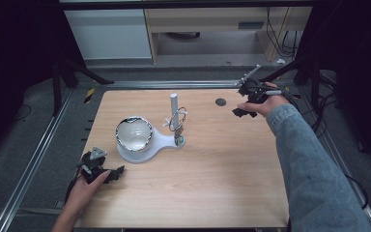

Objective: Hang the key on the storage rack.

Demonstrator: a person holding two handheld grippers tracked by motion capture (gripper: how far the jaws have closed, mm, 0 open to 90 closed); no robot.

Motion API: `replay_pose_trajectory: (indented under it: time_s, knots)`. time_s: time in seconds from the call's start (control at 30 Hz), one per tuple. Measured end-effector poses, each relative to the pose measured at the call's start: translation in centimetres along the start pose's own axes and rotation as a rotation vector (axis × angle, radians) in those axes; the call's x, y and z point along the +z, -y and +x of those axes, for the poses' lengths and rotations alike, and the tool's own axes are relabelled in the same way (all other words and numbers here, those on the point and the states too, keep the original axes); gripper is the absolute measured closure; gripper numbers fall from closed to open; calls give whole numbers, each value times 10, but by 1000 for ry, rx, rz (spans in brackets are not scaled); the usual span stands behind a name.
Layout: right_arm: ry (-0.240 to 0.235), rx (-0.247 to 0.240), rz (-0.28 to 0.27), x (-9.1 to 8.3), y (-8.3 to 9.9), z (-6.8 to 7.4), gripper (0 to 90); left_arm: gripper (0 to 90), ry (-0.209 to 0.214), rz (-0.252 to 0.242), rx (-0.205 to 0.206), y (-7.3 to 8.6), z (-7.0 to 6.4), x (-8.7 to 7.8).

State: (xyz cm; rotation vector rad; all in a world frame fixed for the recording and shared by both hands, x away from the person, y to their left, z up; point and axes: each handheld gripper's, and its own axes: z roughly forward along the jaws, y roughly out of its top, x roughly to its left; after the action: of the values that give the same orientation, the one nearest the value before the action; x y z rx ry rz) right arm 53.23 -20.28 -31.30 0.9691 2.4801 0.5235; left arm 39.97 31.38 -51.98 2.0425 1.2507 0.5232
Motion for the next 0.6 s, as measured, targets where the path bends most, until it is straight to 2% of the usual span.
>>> replay_pose_trajectory:
  time_s: [0.33,0.6]
  knots:
    - [8,31,-5,14,29,0,100,0,0,2,1,0,0,0]
    - [-5,62,-11,29,50,4,99,0,0,3,4,0,0,0]
